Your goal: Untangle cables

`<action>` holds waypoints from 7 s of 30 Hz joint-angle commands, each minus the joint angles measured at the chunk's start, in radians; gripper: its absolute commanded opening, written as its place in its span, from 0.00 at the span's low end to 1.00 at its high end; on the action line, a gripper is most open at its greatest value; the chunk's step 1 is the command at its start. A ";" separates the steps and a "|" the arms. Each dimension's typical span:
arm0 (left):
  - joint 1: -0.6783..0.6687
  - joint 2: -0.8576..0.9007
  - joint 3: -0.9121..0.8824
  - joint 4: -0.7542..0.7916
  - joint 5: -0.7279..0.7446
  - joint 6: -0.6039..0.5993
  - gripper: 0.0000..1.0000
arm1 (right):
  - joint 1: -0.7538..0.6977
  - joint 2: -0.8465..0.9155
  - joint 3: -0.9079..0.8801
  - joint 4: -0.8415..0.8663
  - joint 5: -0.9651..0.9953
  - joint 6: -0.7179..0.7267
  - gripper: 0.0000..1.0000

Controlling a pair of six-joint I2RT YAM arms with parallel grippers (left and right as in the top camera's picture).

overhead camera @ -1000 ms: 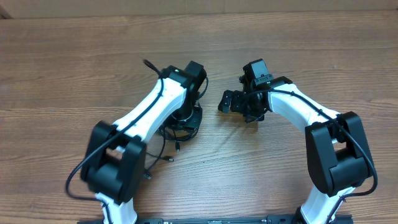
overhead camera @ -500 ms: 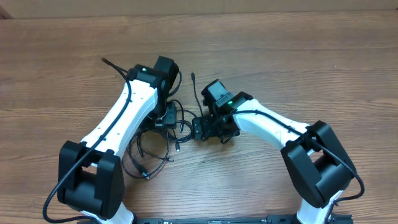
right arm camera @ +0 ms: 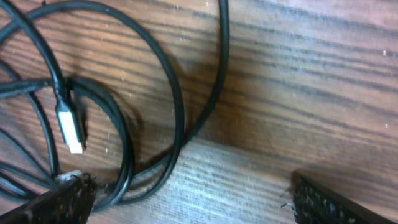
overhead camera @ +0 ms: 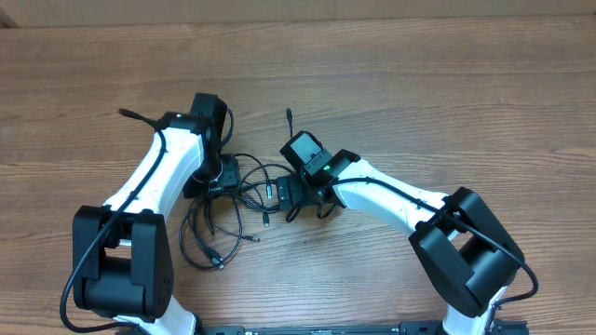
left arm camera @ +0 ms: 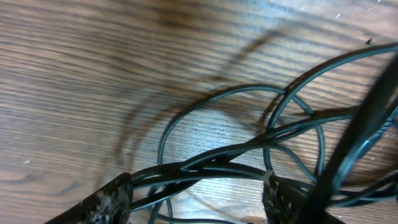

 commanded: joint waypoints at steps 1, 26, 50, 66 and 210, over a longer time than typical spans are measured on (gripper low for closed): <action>0.004 -0.002 -0.050 0.037 0.054 0.043 0.67 | 0.035 0.052 0.016 0.019 0.118 0.013 1.00; 0.003 -0.002 -0.310 0.285 -0.006 0.035 0.70 | -0.144 0.207 0.200 -0.482 0.337 0.001 1.00; 0.002 -0.142 -0.111 0.178 0.254 0.164 0.80 | -0.338 0.208 0.104 -0.444 0.367 0.004 1.00; 0.077 -0.105 -0.112 -0.038 -0.438 -0.315 1.00 | -0.349 0.208 0.104 -0.403 0.522 0.114 1.00; -0.339 -0.010 0.290 -0.119 -0.312 0.022 0.57 | -0.411 0.163 0.059 -0.357 -0.420 -0.374 0.86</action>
